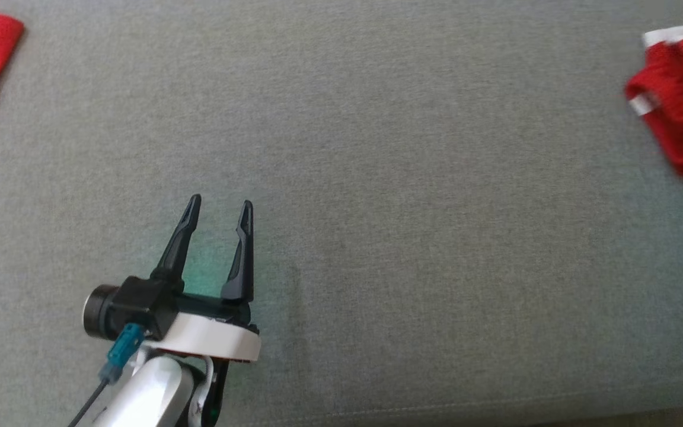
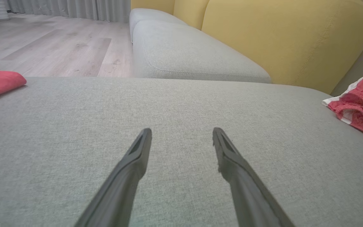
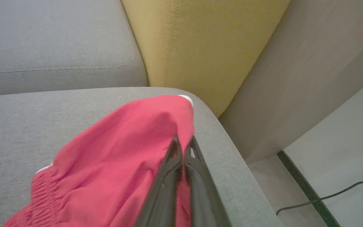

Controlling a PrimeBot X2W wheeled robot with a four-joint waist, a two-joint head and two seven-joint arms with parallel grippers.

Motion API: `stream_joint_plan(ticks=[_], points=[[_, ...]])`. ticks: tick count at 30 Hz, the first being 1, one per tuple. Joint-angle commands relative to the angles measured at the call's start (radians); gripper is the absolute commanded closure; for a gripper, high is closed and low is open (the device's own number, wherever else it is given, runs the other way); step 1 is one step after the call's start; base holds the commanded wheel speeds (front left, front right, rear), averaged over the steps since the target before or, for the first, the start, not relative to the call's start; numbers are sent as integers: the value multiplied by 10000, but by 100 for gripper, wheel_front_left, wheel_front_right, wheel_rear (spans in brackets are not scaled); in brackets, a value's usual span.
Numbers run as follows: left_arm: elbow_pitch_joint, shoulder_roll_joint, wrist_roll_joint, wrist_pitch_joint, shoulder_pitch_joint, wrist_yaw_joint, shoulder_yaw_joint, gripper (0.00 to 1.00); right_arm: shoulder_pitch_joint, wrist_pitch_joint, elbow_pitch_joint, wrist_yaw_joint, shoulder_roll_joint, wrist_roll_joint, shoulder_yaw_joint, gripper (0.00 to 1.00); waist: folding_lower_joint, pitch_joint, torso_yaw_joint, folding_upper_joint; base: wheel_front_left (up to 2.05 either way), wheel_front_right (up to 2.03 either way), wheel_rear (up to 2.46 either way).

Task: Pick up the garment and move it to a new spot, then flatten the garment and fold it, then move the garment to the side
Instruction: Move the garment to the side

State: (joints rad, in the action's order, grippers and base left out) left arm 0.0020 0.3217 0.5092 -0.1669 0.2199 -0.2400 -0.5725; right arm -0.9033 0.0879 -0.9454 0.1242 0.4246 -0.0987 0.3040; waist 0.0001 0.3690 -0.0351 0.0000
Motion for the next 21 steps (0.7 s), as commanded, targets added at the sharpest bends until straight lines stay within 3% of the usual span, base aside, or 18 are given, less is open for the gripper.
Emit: stream_joint_plan(ticks=[1,5,6,7,8,14,21], points=[[-359,232,-76,12,222,-94,387,0,-306,-118,290,65,243,-161,47,100,-1,56,62,0,0,0,0],[-426,259,-89,36,171,-164,369,0,-251,-97,402,65,240,-848,892,100,-1,54,59,0,0,0,0],[-426,264,-86,41,160,-173,364,0,-232,-166,476,65,188,-1045,1090,66,-1,45,43,0,0,0,0],[-412,267,-80,48,151,-171,351,0,-208,-230,533,65,100,-1245,1223,7,-1,20,24,0,0,0,0],[-389,265,-71,50,139,-166,335,0,-190,-312,587,65,-5,-1405,1379,0,-1,-23,-1,0,0,0,0],[-200,192,39,35,45,-137,243,0,-113,-914,732,65,-905,-1978,1377,0,-1,-559,-166,0,0,0,0],[120,51,284,-117,-140,-65,230,0,-17,-1373,697,65,-1427,-1849,167,0,-1,-1318,-214,0,0,0,0]])
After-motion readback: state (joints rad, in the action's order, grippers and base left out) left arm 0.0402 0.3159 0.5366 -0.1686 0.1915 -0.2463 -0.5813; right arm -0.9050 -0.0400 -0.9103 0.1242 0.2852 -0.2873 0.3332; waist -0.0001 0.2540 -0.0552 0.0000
